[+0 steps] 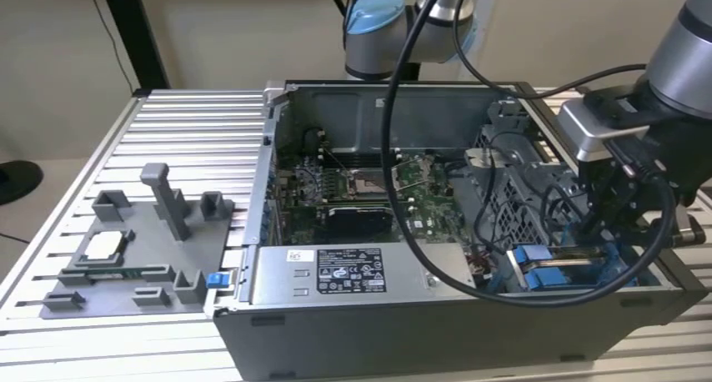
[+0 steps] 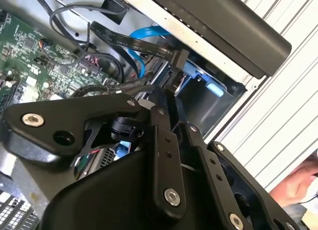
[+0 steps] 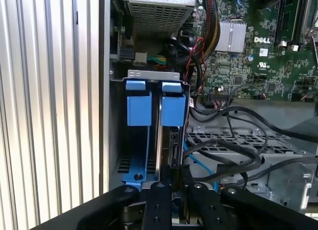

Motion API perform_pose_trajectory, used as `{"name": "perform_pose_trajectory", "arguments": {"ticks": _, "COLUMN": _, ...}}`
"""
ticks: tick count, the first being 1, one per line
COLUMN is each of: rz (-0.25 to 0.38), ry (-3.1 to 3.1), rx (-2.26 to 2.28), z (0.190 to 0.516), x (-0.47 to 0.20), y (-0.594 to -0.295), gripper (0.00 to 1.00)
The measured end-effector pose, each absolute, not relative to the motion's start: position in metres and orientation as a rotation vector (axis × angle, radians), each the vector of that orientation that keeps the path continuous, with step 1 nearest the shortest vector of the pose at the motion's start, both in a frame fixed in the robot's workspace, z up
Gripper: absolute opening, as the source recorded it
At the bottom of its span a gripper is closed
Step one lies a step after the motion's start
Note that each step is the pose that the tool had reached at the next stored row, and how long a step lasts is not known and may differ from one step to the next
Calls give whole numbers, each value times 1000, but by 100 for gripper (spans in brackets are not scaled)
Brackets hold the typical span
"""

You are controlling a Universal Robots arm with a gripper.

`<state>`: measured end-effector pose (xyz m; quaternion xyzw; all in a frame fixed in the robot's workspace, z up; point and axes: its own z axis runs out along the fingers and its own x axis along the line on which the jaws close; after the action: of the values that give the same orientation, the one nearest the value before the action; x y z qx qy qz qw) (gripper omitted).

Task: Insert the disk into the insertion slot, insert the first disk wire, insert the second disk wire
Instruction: 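Insert the first disk wire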

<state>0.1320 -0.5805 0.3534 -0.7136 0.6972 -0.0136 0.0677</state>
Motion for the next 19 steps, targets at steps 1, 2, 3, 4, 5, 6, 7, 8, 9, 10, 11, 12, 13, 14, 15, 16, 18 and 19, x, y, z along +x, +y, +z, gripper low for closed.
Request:
{"name": "perform_pose_trajectory", "arguments": {"ticks": 1, "rz": -41, "ry": 2101, "rx": -2150, "z": 353, "x": 132, "y": -581, "gripper": 0}}
{"name": "perform_pose_trajectory", "arguments": {"ticks": 2, "rz": -41, "ry": 2101, "rx": -2150, "z": 353, "x": 132, "y": -581, "gripper": 0}}
{"name": "perform_pose_trajectory", "arguments": {"ticks": 3, "rz": -41, "ry": 2101, "rx": -2150, "z": 353, "x": 132, "y": -581, "gripper": 0}}
{"name": "perform_pose_trajectory", "arguments": {"ticks": 4, "rz": -41, "ry": 2101, "rx": -2150, "z": 352, "x": 132, "y": -581, "gripper": 0}}
{"name": "perform_pose_trajectory", "arguments": {"ticks": 5, "rz": -41, "ry": 2101, "rx": -2150, "z": 352, "x": 132, "y": -581, "gripper": 0}}
{"name": "perform_pose_trajectory", "arguments": {"ticks": 6, "rz": -41, "ry": 2101, "rx": -2150, "z": 352, "x": 132, "y": -581, "gripper": 0}}
{"name": "perform_pose_trajectory", "arguments": {"ticks": 7, "rz": -42, "ry": 2101, "rx": -2150, "z": 352, "x": 132, "y": -581, "gripper": 0}}
{"name": "perform_pose_trajectory", "arguments": {"ticks": 8, "rz": -42, "ry": 2100, "rx": -2150, "z": 352, "x": 132, "y": -581, "gripper": 0}}
{"name": "perform_pose_trajectory", "arguments": {"ticks": 9, "rz": -42, "ry": 2100, "rx": -2150, "z": 351, "x": 132, "y": -581, "gripper": 0}}
{"name": "perform_pose_trajectory", "arguments": {"ticks": 10, "rz": -42, "ry": 2100, "rx": -2150, "z": 351, "x": 132, "y": -581, "gripper": 0}}
{"name": "perform_pose_trajectory", "arguments": {"ticks": 11, "rz": -43, "ry": 2100, "rx": -2150, "z": 351, "x": 132, "y": -581, "gripper": 0}}
{"name": "perform_pose_trajectory", "arguments": {"ticks": 12, "rz": -43, "ry": 2100, "rx": -2150, "z": 351, "x": 132, "y": -581, "gripper": 0}}
{"name": "perform_pose_trajectory", "arguments": {"ticks": 13, "rz": -43, "ry": 2100, "rx": -2149, "z": 351, "x": 132, "y": -581, "gripper": 0}}
{"name": "perform_pose_trajectory", "arguments": {"ticks": 14, "rz": -44, "ry": 2100, "rx": -2149, "z": 350, "x": 132, "y": -581, "gripper": 0}}
{"name": "perform_pose_trajectory", "arguments": {"ticks": 15, "rz": -44, "ry": 2099, "rx": -2149, "z": 350, "x": 132, "y": -581, "gripper": 0}}
{"name": "perform_pose_trajectory", "arguments": {"ticks": 16, "rz": -45, "ry": 2099, "rx": -2149, "z": 350, "x": 132, "y": -581, "gripper": 0}}
{"name": "perform_pose_trajectory", "arguments": {"ticks": 18, "rz": -45, "ry": 2099, "rx": -2149, "z": 350, "x": 133, "y": -581, "gripper": 0}}
{"name": "perform_pose_trajectory", "arguments": {"ticks": 19, "rz": -46, "ry": 2099, "rx": -2148, "z": 349, "x": 133, "y": -581, "gripper": 0}}
